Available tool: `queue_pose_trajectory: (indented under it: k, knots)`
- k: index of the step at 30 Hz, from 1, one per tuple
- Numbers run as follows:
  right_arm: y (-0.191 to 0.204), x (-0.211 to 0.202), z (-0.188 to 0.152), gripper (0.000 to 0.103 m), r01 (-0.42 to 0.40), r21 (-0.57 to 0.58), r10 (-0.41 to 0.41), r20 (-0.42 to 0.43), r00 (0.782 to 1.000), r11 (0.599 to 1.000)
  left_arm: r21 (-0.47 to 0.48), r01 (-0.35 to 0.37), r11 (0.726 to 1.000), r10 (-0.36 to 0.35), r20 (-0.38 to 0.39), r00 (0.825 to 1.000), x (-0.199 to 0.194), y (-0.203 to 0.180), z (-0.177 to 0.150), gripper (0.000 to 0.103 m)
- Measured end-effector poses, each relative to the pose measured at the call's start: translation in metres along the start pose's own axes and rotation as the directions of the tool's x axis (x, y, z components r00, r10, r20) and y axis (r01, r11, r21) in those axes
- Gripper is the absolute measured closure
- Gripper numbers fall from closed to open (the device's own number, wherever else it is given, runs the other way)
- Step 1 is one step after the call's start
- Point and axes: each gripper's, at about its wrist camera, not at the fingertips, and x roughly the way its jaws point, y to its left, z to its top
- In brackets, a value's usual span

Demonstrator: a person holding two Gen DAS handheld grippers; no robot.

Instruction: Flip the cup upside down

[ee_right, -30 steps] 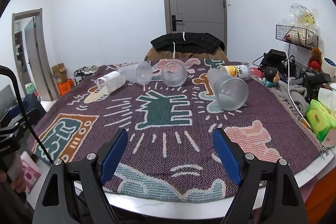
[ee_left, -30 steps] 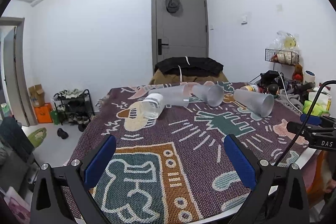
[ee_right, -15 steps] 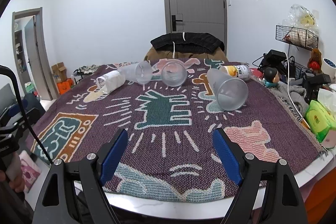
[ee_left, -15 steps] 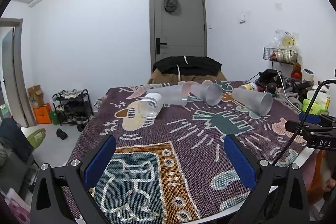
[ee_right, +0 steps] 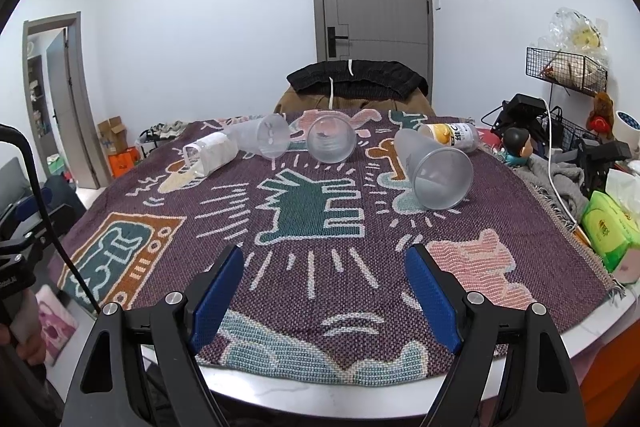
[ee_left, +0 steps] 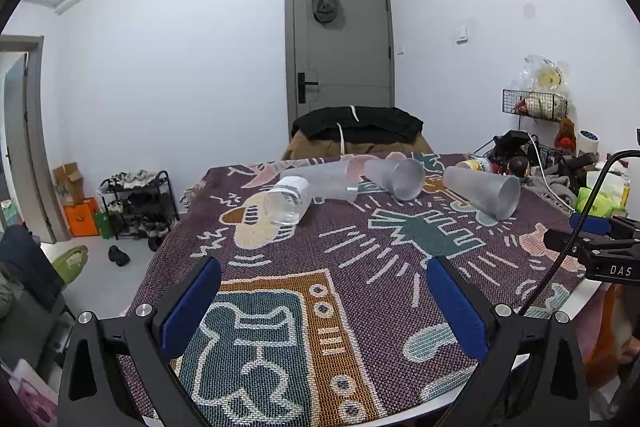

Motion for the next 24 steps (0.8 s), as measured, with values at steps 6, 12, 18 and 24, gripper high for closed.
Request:
queue_pose_trajectory:
  k: [6,12,18,24]
  knots:
    - [0.005,0.002,0.003,0.021,-0.018,-0.017,0.018,-0.009,1.0,1.0,-0.012,0.001,1.0,-0.001,-0.004,1.0,0.002,0.002,0.0,0.0]
    - [0.014,0.013,0.018,0.021,0.006,-0.043,-0.007,-0.03,1.0,0.999,-0.016,-0.003,1.0,0.003,0.0,1.0,0.007,0.008,-0.001,0.0]
    - [0.022,0.027,0.041,0.021,0.018,-0.055,-0.019,-0.02,1.0,0.998,-0.037,-0.013,0.999,0.011,-0.031,0.999,0.02,0.019,-0.003,0.0]
    - [0.016,0.043,0.072,0.021,0.006,0.011,-0.005,-0.03,1.0,1.0,-0.073,-0.05,0.996,0.047,-0.037,0.998,0.028,0.033,0.005,0.0]
